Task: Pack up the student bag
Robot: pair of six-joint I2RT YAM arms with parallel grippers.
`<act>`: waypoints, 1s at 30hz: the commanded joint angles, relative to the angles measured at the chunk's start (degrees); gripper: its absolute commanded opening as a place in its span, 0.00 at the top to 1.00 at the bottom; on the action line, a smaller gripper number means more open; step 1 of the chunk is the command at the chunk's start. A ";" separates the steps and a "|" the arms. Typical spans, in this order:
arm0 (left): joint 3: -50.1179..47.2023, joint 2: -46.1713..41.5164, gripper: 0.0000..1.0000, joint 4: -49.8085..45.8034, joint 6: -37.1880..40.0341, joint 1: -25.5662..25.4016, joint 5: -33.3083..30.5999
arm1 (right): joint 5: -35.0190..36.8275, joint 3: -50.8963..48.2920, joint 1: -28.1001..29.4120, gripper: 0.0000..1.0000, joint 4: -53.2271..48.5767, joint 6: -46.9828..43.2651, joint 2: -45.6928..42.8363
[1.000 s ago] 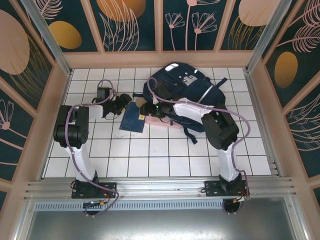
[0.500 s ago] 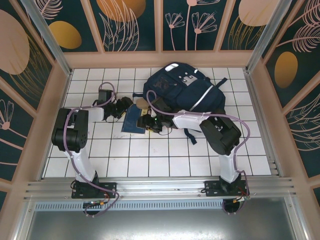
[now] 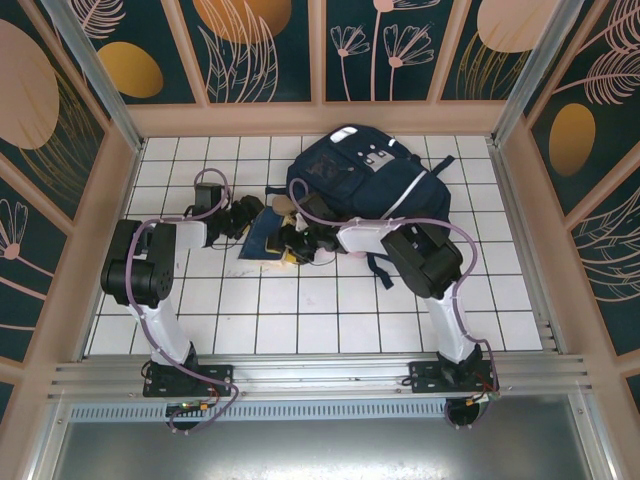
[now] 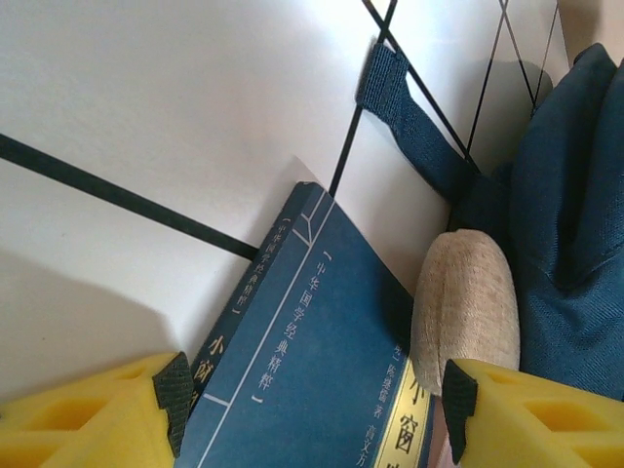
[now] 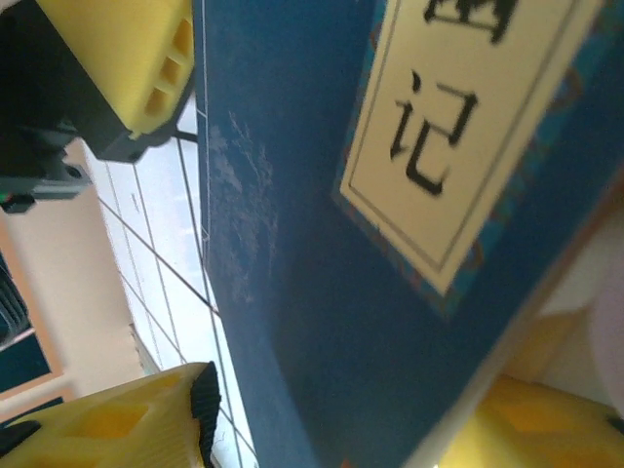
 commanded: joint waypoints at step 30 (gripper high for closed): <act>-2.25 -21.24 0.25 -26.90 5.18 8.67 -1.89 | -0.80 8.28 0.38 0.70 0.87 0.08 -8.41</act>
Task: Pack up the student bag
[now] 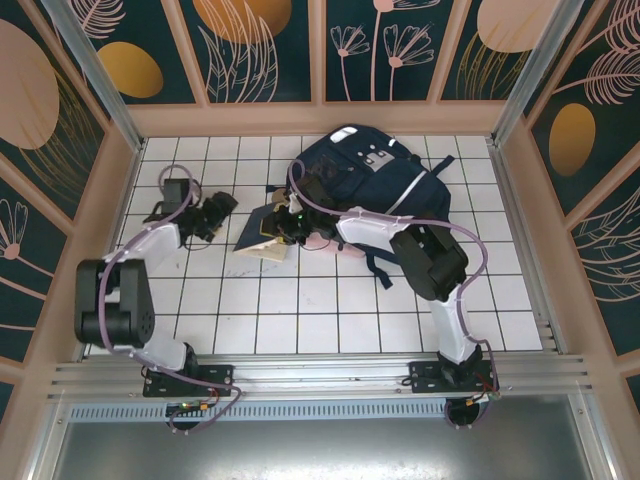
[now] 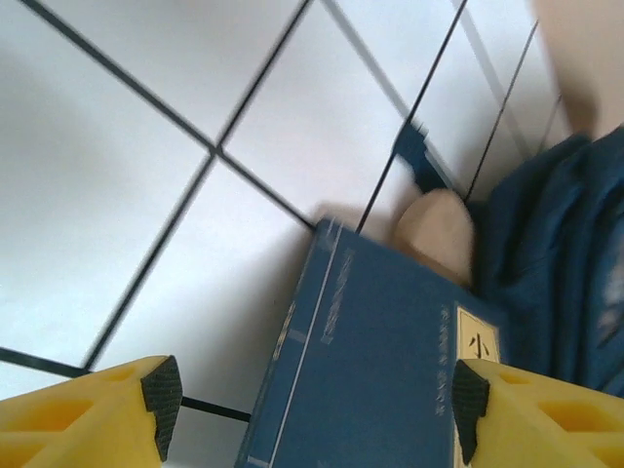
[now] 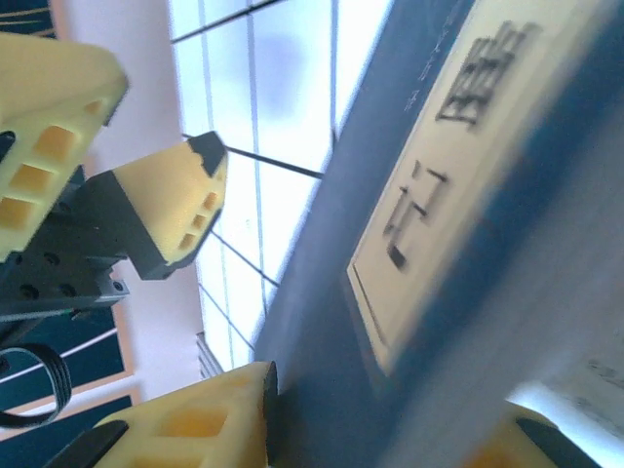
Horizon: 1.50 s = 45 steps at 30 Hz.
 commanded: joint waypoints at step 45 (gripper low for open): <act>-23.89 -10.64 0.28 12.41 -15.50 -1.26 2.10 | 22.89 34.05 0.98 0.43 -36.07 -37.32 20.84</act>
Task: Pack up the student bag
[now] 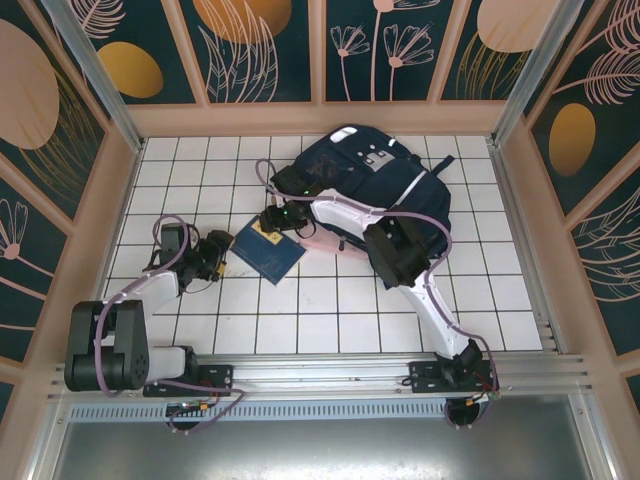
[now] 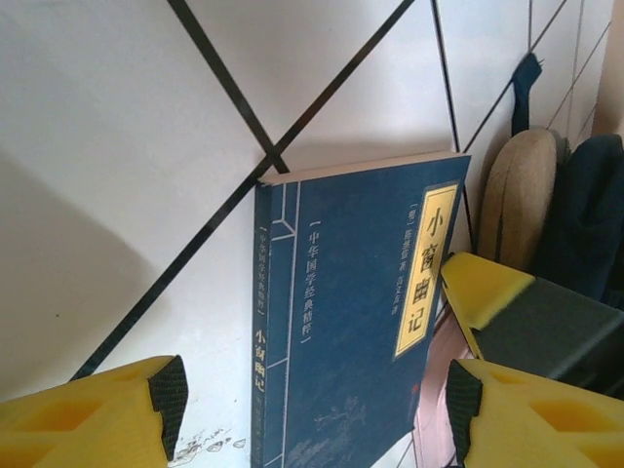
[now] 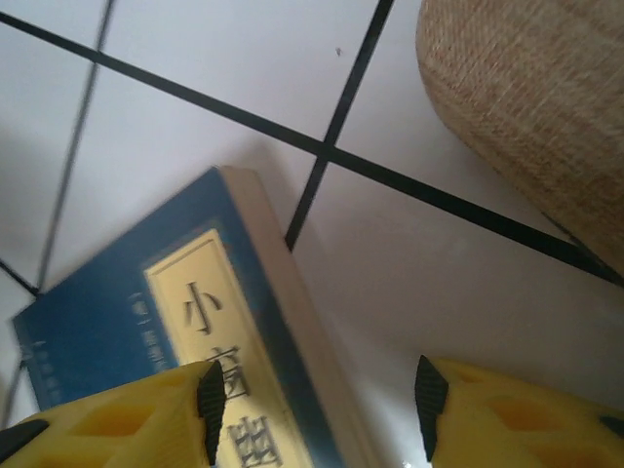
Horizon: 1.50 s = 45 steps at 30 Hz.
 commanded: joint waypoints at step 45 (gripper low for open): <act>15.50 1.00 0.25 -17.48 12.52 -8.28 -9.85 | -26.57 -24.44 -3.85 1.00 21.22 18.59 -15.43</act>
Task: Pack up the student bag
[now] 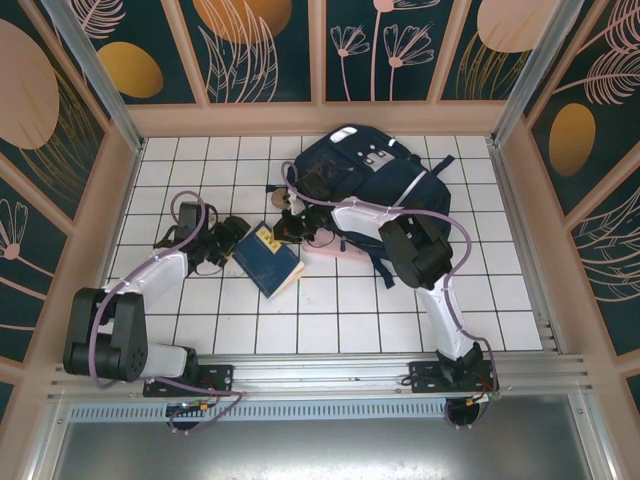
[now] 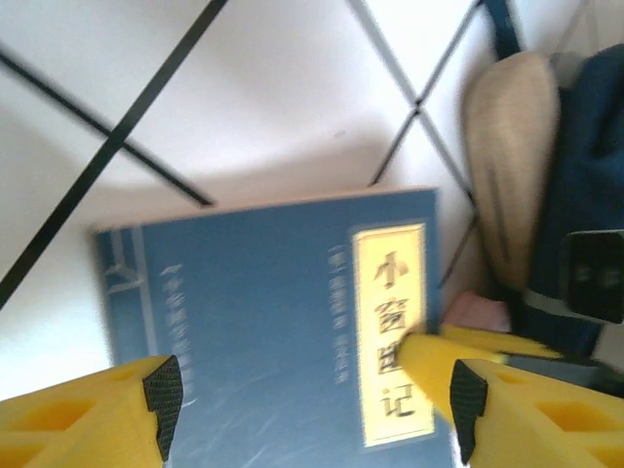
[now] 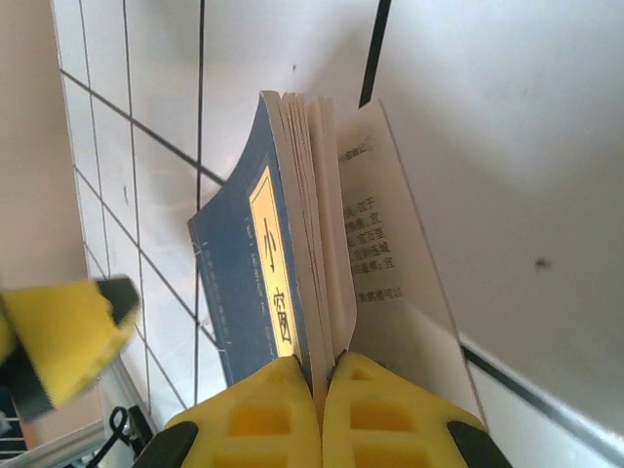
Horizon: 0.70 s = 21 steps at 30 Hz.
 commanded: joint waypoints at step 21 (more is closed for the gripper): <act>-6.95 -6.49 0.21 22.85 -11.64 3.33 21.36 | -8.70 -23.08 -5.77 1.00 44.22 34.96 -18.76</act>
